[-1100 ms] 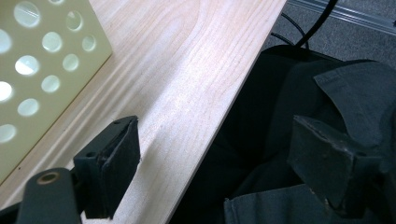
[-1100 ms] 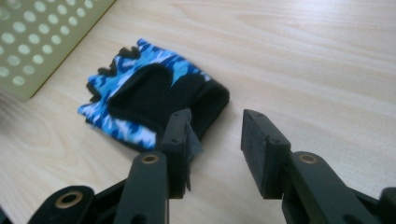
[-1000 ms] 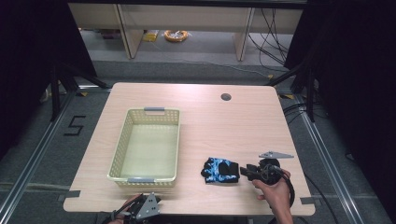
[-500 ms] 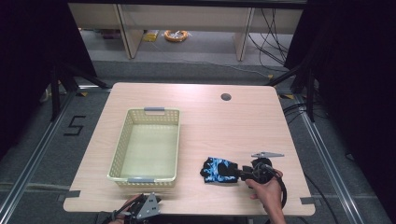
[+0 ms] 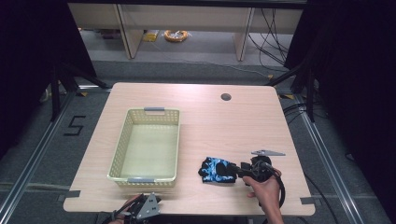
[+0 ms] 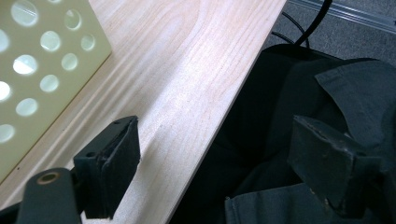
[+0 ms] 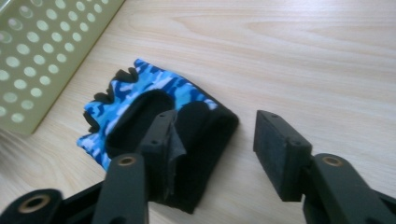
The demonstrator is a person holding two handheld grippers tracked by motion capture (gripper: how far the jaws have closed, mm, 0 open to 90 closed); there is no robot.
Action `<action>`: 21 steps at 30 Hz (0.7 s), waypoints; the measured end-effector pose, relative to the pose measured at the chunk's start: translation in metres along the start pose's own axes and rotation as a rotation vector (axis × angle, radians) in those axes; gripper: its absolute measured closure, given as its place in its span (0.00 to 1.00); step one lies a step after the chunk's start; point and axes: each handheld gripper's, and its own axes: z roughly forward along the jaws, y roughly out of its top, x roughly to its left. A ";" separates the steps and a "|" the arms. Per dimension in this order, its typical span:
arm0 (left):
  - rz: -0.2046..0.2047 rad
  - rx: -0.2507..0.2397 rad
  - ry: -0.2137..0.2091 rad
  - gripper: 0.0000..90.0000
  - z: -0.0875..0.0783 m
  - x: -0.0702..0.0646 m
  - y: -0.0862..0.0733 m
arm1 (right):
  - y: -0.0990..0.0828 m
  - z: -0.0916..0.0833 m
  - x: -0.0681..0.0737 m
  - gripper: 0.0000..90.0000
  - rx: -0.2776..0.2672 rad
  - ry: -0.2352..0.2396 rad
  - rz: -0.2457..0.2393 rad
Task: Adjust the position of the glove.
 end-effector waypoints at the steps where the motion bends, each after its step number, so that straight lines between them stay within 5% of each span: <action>1: -0.002 -0.003 -0.002 0.18 0.000 0.000 0.000 | 0.000 0.000 0.001 0.51 0.019 -0.021 0.006; 4: -0.003 -0.009 0.010 0.18 -0.002 -0.001 0.000 | -0.001 0.005 0.004 0.45 0.040 -0.014 0.068; 8: -0.009 -0.013 0.008 0.18 -0.001 -0.001 0.000 | -0.001 0.010 0.006 0.41 0.054 -0.028 0.078; 9: -0.013 -0.019 0.002 0.18 -0.001 -0.002 0.000 | -0.001 0.010 0.011 0.41 0.074 -0.021 0.123; 10: -0.005 -0.018 0.003 0.18 -0.001 -0.001 0.000 | -0.001 0.012 0.009 0.40 0.073 -0.044 0.087; 12: 0.008 -0.015 0.008 0.18 -0.002 0.000 0.000 | -0.003 0.019 0.006 0.41 0.058 0.040 0.062; 13: -0.001 -0.015 0.007 0.18 -0.001 -0.001 0.000 | -0.004 0.021 0.009 0.44 0.082 0.020 0.077; 15: 0.001 -0.006 0.008 0.18 -0.002 -0.001 0.000 | -0.004 0.023 0.011 0.48 0.079 -0.030 0.020; 19: -0.002 -0.005 -0.006 0.18 -0.001 -0.001 0.000 | -0.006 0.025 0.016 0.60 0.086 -0.018 -0.037; 21: 0.003 -0.002 -0.002 0.18 -0.001 -0.001 0.000 | -0.007 0.025 0.016 0.67 0.086 -0.002 -0.010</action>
